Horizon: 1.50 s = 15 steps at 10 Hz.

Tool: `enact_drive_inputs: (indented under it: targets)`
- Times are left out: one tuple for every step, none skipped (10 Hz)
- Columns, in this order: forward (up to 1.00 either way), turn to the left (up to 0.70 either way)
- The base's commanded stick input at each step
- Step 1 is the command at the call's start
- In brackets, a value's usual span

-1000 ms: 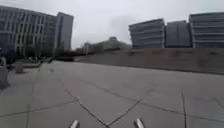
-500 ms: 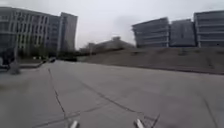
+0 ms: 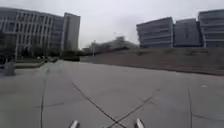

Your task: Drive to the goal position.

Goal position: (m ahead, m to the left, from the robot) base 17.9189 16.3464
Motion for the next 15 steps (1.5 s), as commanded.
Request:
enact_drive_inputs:
  targets:
    - [1.0,0.0]
    - [1.0,0.0]
    - [1.0,0.0]
    - [1.0,0.0]
    - [1.0,0.0]
    - [1.0,0.0]
    - [1.0,0.0]
    - [1.0,0.0]
    - [1.0,0.0]
    - [1.0,0.0]
    - [1.0,0.0]
    - [1.0,0.0]
    - [1.0,0.0]
    - [1.0,0.0]
    - [1.0,0.0]
